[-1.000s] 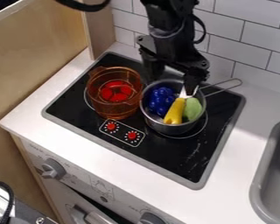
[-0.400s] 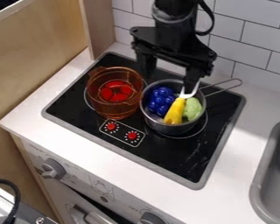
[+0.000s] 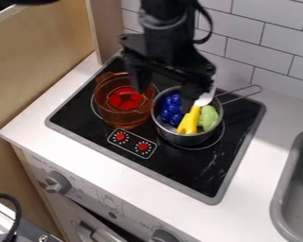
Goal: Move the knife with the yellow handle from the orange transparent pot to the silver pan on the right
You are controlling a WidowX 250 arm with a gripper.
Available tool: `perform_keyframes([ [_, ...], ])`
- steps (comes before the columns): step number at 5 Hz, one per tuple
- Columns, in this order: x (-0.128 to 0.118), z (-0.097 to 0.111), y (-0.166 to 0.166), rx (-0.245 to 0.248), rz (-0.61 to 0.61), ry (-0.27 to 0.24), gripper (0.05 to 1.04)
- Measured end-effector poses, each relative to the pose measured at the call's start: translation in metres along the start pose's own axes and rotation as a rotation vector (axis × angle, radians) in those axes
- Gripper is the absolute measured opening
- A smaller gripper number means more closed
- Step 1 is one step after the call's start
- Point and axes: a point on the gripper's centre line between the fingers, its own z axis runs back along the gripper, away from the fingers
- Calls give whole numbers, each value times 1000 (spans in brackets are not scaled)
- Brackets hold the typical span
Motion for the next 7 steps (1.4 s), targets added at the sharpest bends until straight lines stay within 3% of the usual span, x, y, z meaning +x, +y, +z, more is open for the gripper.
perform_keyframes([
  [2, -8, 3, 23, -4, -53, 3, 1001],
  [3, -10, 2, 35, -36, -97, 14, 1001],
  [4, -6, 5, 50, -71, -140, -12, 1001],
  [7, -1, -3, 85, -84, -209, -28, 1001],
])
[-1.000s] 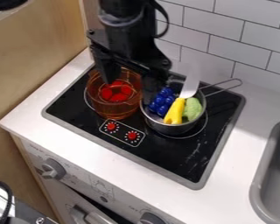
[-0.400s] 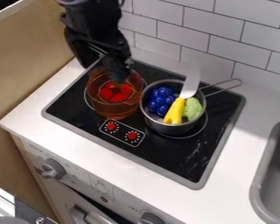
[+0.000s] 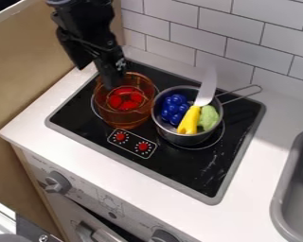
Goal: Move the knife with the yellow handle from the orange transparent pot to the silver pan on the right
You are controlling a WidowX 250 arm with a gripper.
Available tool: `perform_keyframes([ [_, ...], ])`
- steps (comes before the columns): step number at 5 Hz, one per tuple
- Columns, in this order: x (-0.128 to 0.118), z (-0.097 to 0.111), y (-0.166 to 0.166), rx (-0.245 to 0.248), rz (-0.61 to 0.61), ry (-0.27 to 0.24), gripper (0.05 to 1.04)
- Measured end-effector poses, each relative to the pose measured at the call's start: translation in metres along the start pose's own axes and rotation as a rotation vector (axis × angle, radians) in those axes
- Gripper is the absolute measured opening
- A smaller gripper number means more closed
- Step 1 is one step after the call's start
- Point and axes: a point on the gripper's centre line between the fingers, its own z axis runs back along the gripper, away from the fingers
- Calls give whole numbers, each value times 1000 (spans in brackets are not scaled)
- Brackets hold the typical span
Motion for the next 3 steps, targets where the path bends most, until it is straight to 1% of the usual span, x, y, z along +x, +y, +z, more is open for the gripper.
perform_keyframes([
  [3, -6, 2, 14, -2, -28, -20, 1001],
])
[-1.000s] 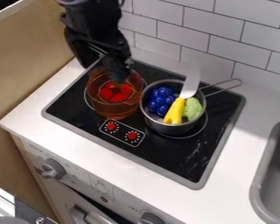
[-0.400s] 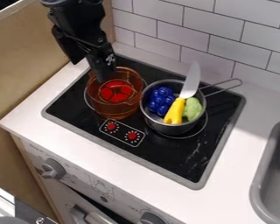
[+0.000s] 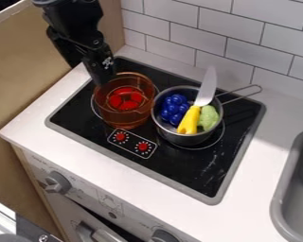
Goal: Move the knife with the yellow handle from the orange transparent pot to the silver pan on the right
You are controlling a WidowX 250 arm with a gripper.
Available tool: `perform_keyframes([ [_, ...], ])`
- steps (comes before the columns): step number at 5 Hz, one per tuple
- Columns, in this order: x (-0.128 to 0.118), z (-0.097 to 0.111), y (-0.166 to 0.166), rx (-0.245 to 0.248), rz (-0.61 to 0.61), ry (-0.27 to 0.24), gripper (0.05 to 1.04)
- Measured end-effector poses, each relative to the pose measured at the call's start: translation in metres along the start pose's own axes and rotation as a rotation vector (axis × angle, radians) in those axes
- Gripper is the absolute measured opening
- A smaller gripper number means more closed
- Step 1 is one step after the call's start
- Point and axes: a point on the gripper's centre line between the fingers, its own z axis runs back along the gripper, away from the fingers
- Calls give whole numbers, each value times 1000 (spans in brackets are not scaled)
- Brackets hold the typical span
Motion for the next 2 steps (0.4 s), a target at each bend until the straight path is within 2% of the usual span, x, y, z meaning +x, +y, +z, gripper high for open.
perform_keyframes([
  [2, -9, 1, 16, 34, -14, -6, 1001],
])
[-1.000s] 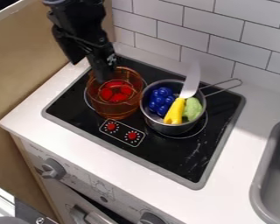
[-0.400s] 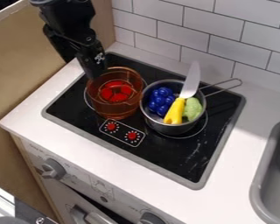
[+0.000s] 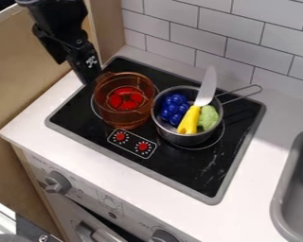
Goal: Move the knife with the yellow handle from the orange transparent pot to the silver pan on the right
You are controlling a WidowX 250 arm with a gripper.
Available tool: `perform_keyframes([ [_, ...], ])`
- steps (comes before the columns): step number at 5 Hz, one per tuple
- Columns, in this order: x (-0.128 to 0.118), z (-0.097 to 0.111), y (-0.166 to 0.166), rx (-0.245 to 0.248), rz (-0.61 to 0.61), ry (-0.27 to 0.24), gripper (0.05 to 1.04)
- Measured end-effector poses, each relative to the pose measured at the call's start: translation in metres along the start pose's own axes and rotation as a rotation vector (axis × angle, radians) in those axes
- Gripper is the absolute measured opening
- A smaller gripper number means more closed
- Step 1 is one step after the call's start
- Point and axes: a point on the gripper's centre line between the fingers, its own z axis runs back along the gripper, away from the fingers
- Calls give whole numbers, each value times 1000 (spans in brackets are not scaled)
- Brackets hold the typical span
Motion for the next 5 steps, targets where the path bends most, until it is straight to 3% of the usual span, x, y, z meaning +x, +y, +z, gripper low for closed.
perform_keyframes([
  [2, -16, -2, -7, 18, 37, 34, 1001],
  [5, -36, 2, -18, 16, 44, 35, 1001],
])
